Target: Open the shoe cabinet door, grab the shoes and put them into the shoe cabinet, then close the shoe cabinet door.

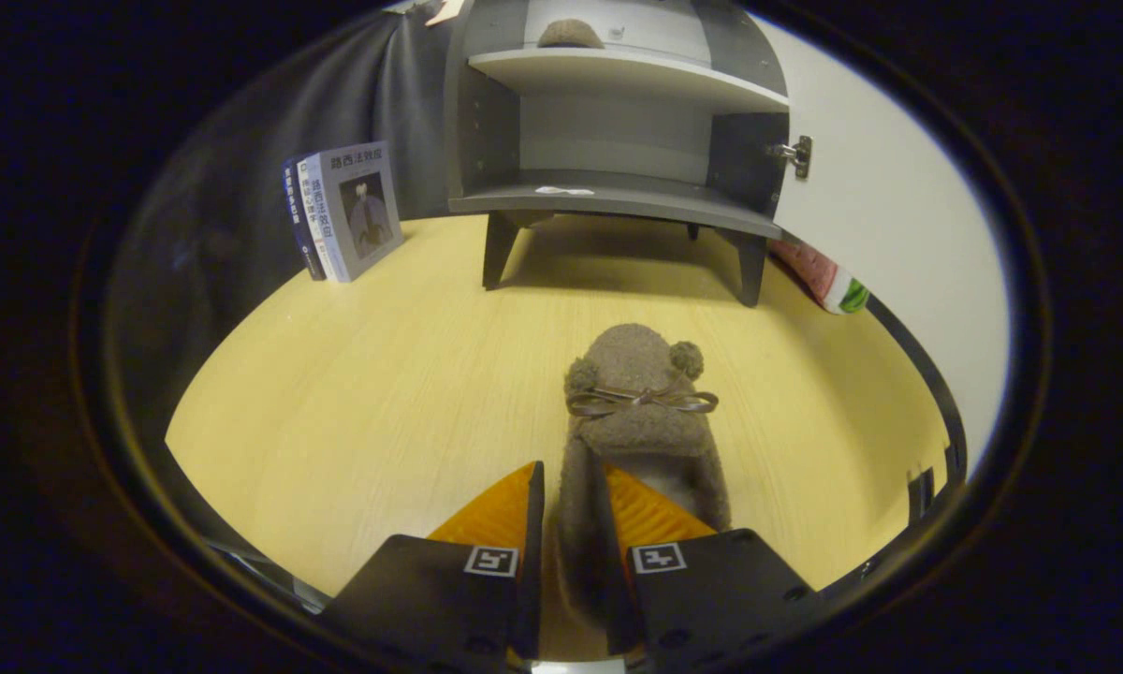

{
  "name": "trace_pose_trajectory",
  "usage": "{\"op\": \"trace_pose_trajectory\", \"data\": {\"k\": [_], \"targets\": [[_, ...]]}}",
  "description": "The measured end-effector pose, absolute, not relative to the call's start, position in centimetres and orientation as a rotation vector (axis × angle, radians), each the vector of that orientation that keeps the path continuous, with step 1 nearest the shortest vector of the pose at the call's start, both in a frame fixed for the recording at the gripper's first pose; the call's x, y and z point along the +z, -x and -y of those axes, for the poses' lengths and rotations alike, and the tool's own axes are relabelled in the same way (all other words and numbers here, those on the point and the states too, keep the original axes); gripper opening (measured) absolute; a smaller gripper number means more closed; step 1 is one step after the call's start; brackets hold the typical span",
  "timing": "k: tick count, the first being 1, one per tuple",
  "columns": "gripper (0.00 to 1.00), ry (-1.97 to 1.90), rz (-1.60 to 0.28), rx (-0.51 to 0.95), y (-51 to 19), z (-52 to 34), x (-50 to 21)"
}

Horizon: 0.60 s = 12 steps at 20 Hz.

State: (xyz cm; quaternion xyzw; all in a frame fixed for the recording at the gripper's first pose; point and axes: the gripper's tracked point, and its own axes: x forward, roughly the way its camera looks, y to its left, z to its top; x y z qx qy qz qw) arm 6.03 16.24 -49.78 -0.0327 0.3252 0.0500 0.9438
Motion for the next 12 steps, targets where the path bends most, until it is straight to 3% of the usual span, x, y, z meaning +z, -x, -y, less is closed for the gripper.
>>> {"op": "trace_pose_trajectory", "data": {"k": [1,3,12], "targets": [[0.3,0.066,-0.679,0.091,-6.6,-16.0,-49.5],[0.1,0.064,-0.683,0.1,-6.0,-16.1,-50.2],[0.03,0.056,-0.666,0.096,-6.1,-16.0,-49.9]]}}
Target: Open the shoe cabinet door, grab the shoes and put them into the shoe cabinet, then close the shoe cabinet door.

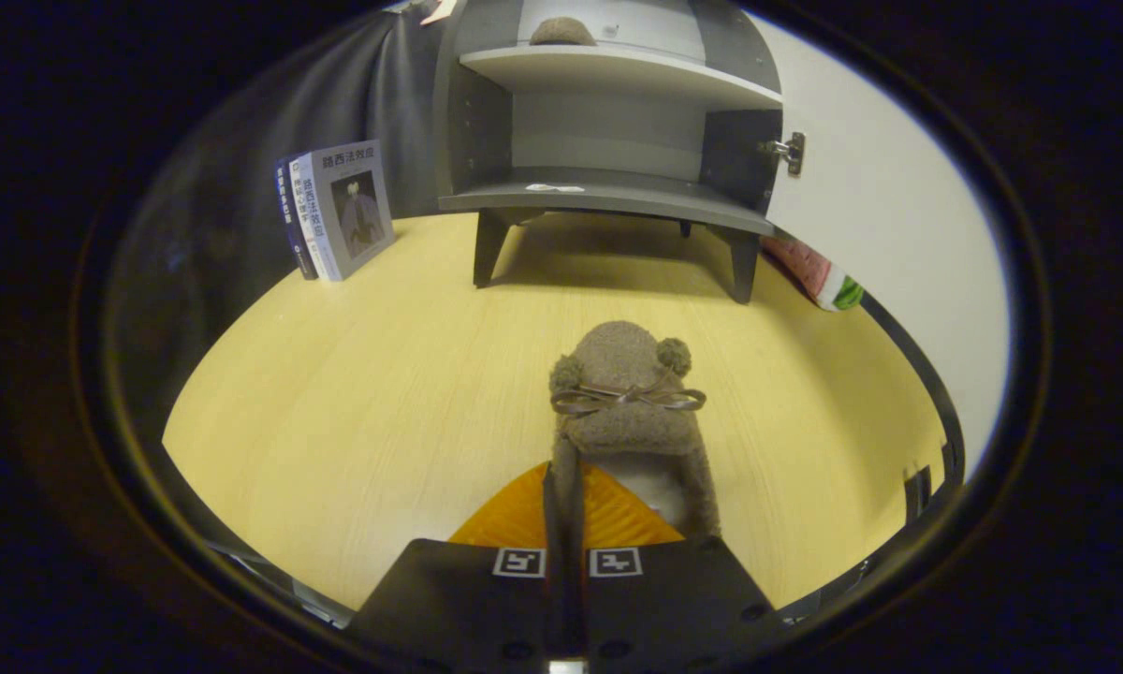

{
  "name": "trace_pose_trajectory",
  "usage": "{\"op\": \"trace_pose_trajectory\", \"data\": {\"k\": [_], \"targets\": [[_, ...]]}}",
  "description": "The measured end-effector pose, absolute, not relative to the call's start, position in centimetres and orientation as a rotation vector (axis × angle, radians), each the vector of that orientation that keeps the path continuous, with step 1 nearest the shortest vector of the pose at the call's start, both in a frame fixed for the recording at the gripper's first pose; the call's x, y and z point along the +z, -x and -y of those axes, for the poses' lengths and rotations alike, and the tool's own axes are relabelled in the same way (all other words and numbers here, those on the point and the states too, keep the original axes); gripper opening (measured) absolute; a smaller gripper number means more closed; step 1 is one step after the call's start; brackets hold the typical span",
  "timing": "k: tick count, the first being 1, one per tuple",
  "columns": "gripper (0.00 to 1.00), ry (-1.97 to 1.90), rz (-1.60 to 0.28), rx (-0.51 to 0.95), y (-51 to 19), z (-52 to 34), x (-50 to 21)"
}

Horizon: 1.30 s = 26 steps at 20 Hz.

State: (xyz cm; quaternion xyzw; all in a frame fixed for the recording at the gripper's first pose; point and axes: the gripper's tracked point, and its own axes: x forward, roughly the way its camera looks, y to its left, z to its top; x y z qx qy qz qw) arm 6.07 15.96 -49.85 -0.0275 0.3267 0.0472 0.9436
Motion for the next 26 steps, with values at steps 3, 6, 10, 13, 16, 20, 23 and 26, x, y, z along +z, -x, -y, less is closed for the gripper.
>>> {"op": "trace_pose_trajectory", "data": {"k": [3,6,10,13,16,20,23,26], "targets": [[0.03,0.028,-0.653,0.093,-5.9,-15.8,-49.0],[0.03,0.023,-0.615,0.095,-6.2,-15.5,-46.6],[0.03,-0.01,-0.573,0.108,-6.5,-14.9,-41.6],[0.03,-0.044,-0.504,0.112,-7.2,-14.0,-35.3],[0.02,-0.062,-0.451,0.131,-8.1,-13.3,-29.1],[0.02,-0.073,-0.361,0.132,-10.5,-11.9,-20.9],[0.02,-0.049,-0.298,0.125,-14.1,-11.3,-16.2],[0.02,-0.036,-0.263,0.121,-18.2,-11.3,-13.3]]}}
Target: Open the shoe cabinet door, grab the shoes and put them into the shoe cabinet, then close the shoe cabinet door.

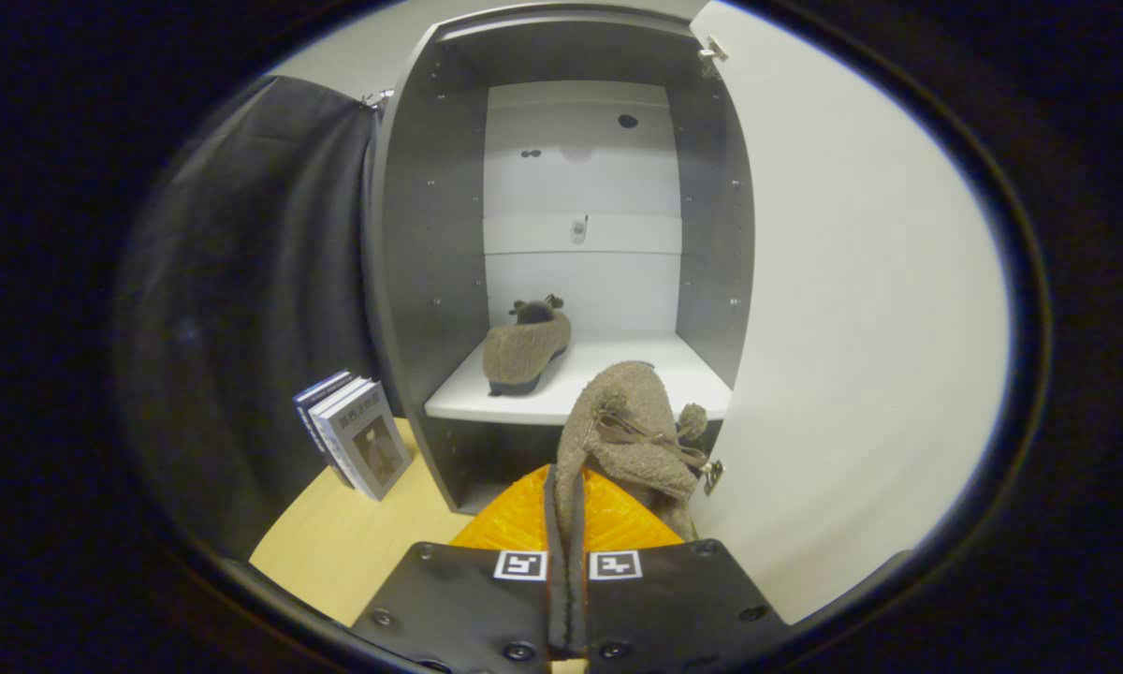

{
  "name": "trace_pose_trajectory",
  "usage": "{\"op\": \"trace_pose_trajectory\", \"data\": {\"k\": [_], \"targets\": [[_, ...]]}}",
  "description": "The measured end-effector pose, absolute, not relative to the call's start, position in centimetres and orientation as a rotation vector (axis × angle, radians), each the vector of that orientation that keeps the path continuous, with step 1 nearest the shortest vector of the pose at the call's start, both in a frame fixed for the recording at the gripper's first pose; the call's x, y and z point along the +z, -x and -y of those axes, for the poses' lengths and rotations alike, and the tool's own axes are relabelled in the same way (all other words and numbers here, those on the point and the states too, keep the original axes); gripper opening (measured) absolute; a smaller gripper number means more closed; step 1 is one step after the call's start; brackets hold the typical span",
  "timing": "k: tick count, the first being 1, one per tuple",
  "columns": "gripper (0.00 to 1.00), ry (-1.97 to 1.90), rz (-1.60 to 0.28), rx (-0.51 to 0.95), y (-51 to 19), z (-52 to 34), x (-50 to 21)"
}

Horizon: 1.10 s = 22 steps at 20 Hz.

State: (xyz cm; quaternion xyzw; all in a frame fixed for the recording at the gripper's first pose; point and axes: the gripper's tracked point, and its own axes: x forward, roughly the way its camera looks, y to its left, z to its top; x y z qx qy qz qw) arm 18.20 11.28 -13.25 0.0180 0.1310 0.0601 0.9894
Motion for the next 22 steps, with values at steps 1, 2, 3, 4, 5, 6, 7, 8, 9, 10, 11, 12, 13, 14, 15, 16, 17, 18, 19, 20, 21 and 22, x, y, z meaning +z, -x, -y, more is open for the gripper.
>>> {"op": "trace_pose_trajectory", "data": {"k": [1,2,3,4,5,6,7,8,9,10,11,12,13,14,15,16,17,18,19,20,21,22], "targets": [[0.02,-0.032,-0.249,0.113,-19.8,-11.2,-12.2],[0.02,-0.027,-0.234,0.106,-21.5,-11.1,-11.1],[0.02,-0.023,-0.218,0.098,-23.3,-11.0,-10.3],[0.02,-0.02,-0.206,0.091,-25.0,-10.9,-9.5],[0.02,-0.02,-0.204,0.087,-26.9,-10.8,-8.8],[0.02,-0.022,-0.204,0.083,-28.6,-10.9,-8.7],[0.02,-0.022,-0.206,0.08,-30.4,-10.8,-8.4],[0.02,-0.02,-0.205,0.076,-32.4,-10.7,-8.3],[0.02,-0.014,-0.206,0.072,-34.1,-10.6,-8.1],[0.02,-0.005,-0.205,0.068,-35.9,-10.4,-8.3],[0.02,0.001,-0.205,0.064,-37.5,-10.3,-8.4],[0.02,0.006,-0.206,0.057,-38.7,-10.0,-8.6],[0.02,0.011,-0.208,0.05,-39.8,-9.7,-8.9],[0.02,0.016,-0.212,0.045,-40.4,-9.6,-9.1],[0.02,0.017,-0.216,0.039,-41.5,-9.4,-9.4],[0.02,0.021,-0.226,0.037,-42.5,-9.2,-9.9],[0.02,0.023,-0.237,0.04,-42.9,-9.3,-10.3],[0.02,0.025,-0.234,0.044,-43.2,-9.5,-10.3],[0.02,0.031,-0.231,0.046,-43.6,-9.6,-10.4],[0.02,0.035,-0.236,0.051,-43.9,-9.8,-10.7],[0.02,0.036,-0.24,0.059,-44.0,-9.9,-10.9],[0.02,0.031,-0.246,0.069,-44.2,-10.3,-11.1]]}}
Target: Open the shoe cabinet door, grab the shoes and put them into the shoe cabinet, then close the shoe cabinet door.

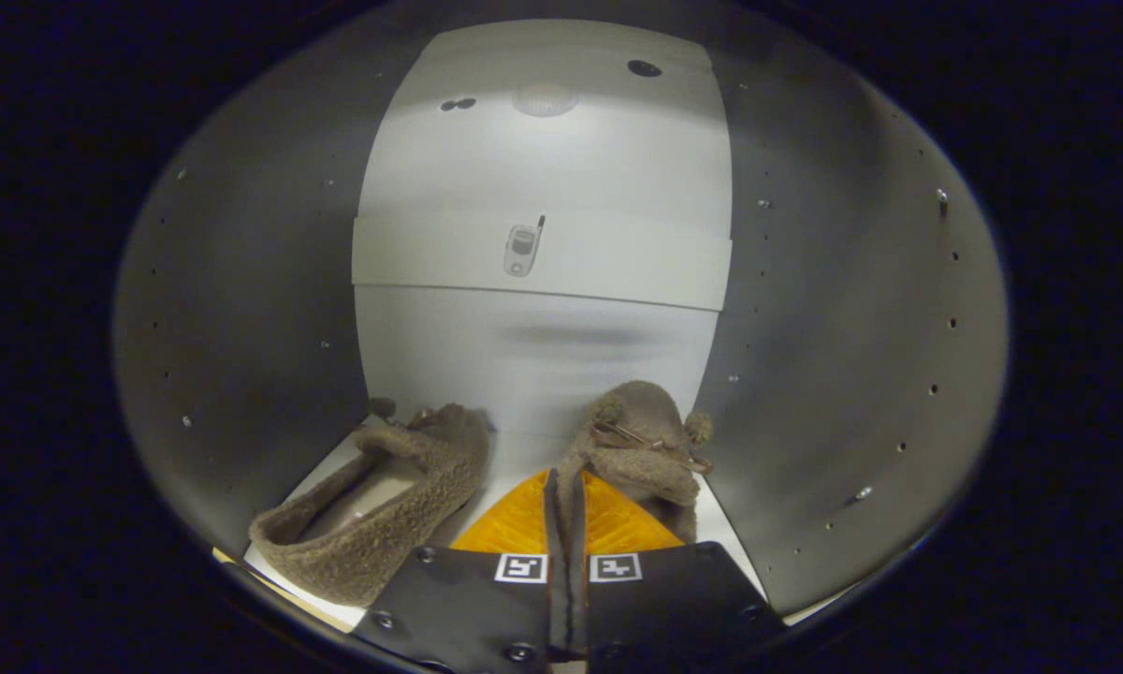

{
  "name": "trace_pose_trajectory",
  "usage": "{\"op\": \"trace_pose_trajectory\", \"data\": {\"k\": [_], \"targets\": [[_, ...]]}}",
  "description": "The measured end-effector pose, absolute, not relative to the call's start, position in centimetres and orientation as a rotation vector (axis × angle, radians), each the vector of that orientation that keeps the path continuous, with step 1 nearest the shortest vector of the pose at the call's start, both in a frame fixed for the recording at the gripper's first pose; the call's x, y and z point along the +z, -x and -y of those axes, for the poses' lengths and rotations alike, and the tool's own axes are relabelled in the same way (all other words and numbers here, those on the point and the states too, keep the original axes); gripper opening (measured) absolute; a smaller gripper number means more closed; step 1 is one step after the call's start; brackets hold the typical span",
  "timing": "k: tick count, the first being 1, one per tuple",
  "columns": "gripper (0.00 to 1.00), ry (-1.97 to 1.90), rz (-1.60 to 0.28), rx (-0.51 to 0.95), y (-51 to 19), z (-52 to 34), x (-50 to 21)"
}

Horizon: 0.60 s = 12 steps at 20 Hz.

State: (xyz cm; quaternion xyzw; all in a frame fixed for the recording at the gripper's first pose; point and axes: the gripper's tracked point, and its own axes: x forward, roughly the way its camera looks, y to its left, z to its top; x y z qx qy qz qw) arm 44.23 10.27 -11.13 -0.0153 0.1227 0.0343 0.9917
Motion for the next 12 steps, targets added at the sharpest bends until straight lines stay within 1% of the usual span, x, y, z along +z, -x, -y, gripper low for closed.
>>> {"op": "trace_pose_trajectory", "data": {"k": [6,9,10,11,12], "targets": [[0.03,0.081,-0.301,0.101,-45.0,-11.9,-12.3],[0.04,0.073,-0.315,0.089,-44.9,-11.4,-12.2],[0.06,0.066,-0.316,0.084,-44.9,-11.2,-12.1],[0.06,0.057,-0.318,0.08,-45.0,-11.0,-12.1],[0.12,0.052,-0.322,0.075,-45.0,-10.8,-12.0]]}}
